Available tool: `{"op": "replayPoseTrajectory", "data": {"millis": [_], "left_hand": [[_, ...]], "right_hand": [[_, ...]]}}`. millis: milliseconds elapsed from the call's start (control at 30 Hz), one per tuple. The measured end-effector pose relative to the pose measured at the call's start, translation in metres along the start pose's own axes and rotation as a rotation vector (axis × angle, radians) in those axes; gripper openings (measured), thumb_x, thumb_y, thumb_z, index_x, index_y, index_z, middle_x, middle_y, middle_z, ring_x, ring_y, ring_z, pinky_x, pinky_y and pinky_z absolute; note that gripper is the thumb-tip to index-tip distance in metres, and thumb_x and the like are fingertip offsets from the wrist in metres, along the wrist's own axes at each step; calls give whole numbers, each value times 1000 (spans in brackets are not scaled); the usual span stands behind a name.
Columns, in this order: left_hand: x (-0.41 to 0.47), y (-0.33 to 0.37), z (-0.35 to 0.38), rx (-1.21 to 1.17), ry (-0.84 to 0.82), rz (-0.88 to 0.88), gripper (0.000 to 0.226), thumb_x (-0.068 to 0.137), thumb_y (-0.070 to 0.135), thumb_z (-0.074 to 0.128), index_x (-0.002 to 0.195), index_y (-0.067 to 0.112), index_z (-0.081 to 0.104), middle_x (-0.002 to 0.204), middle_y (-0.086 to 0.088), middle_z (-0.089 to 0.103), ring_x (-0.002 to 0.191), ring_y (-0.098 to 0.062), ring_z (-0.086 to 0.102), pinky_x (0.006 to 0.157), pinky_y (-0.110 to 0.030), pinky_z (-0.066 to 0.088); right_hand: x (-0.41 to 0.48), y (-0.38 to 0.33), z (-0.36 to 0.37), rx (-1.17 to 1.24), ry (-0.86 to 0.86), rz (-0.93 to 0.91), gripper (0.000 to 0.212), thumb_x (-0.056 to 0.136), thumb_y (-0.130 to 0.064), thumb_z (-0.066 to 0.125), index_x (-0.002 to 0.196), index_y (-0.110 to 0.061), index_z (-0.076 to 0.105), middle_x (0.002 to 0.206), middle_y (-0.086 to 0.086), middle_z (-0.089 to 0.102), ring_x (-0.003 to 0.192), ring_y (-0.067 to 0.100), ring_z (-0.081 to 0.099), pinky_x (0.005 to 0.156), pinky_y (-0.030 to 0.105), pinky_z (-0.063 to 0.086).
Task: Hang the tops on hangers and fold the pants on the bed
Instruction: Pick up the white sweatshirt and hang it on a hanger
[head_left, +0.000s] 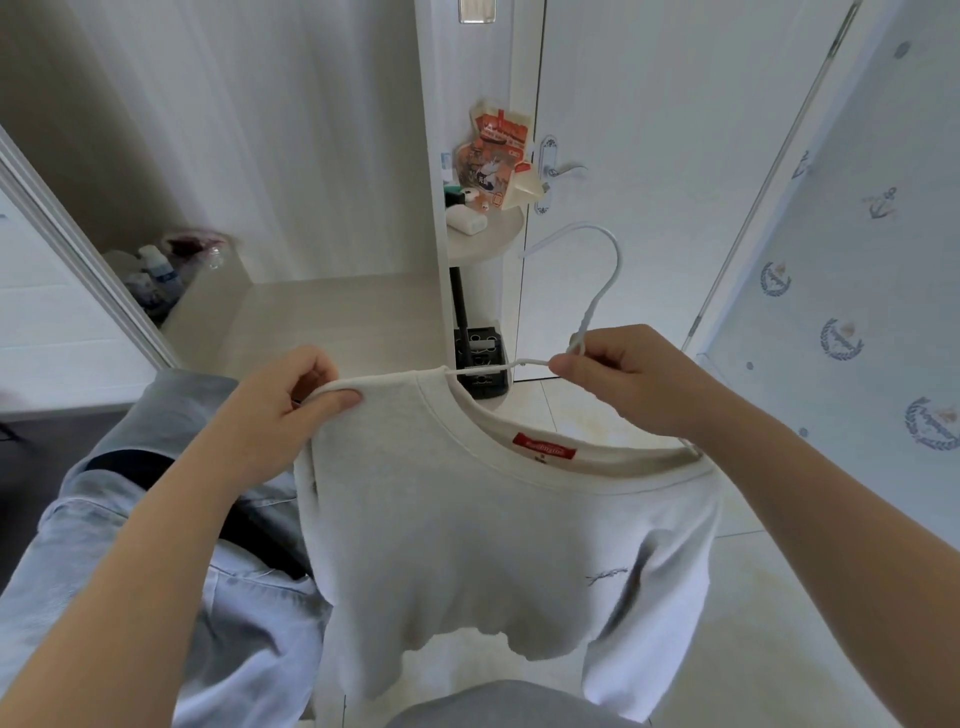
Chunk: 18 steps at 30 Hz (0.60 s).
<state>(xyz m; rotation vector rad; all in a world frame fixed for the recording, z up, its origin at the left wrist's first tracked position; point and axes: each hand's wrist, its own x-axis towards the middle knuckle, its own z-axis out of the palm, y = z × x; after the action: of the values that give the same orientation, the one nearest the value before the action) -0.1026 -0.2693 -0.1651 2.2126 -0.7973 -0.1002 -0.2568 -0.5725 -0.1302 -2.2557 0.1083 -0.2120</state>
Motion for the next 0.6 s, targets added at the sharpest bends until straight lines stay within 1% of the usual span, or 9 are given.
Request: {"op": "replayPoseTrajectory", "data": {"millis": [33,100,167,233,333,400,467,533,600], "left_hand": [[0,1,-1,52,-11,10,23,93,29,67,77,22,52,66,1,51,58,-10,44,60,-32,38],[-1,2,-1,137,-14,17,29,94,32,65,76,15,49,65,-4,49,60,-17,43,60,-32,35],[-2,3,-2,165,-4,1,33,93,32,66,73,15,47,62,0,47,58,-13,41,57,-26,33],[-3,4,-7,153,16,-6,35,88,35,72,70,20,47,58,6,46,55,-9,40,54,-20,31],[-5,8,-18,68,74,-25,30,78,36,81,72,22,56,59,10,51,56,-6,43,52,-15,33],[-8,12,-21,-26,122,-30,25,75,26,85,73,23,61,58,10,52,57,-4,44,53,-14,33],[-13,18,-22,-89,143,-13,23,73,18,86,72,24,64,58,6,54,58,-5,46,53,-14,34],[-18,23,-22,-118,143,13,25,73,13,85,71,28,66,63,-5,57,60,-8,48,55,-13,35],[-19,24,-24,-135,143,25,28,74,10,85,70,32,68,67,-10,58,62,-9,49,56,-13,36]], "right_hand": [[0,1,1,8,-5,4,44,97,-32,60,55,-24,50,55,-7,33,53,11,30,54,25,30],[0,5,2,24,-7,-1,46,99,-32,60,54,-29,49,59,-1,34,56,13,31,58,30,31],[-1,5,4,64,-21,-5,44,99,-37,59,56,-32,52,64,6,35,57,15,33,59,34,32],[-2,4,5,100,-52,-6,41,96,-40,56,55,-36,51,65,7,37,56,14,34,56,31,33],[-4,7,4,117,-97,-3,44,101,-26,56,57,-30,53,62,-1,41,52,11,35,54,25,34],[-4,11,3,103,-116,9,36,101,-22,56,66,-15,60,59,-7,43,50,11,34,52,22,33],[-5,15,4,119,-122,30,33,101,-18,55,74,-3,64,56,-14,46,47,9,33,49,19,32],[-7,17,9,128,-131,55,32,101,-16,54,74,-2,64,52,-19,46,45,7,32,48,17,31],[-7,17,13,105,-156,64,32,101,-17,55,72,-9,65,50,-18,43,46,7,31,48,16,31]]}}
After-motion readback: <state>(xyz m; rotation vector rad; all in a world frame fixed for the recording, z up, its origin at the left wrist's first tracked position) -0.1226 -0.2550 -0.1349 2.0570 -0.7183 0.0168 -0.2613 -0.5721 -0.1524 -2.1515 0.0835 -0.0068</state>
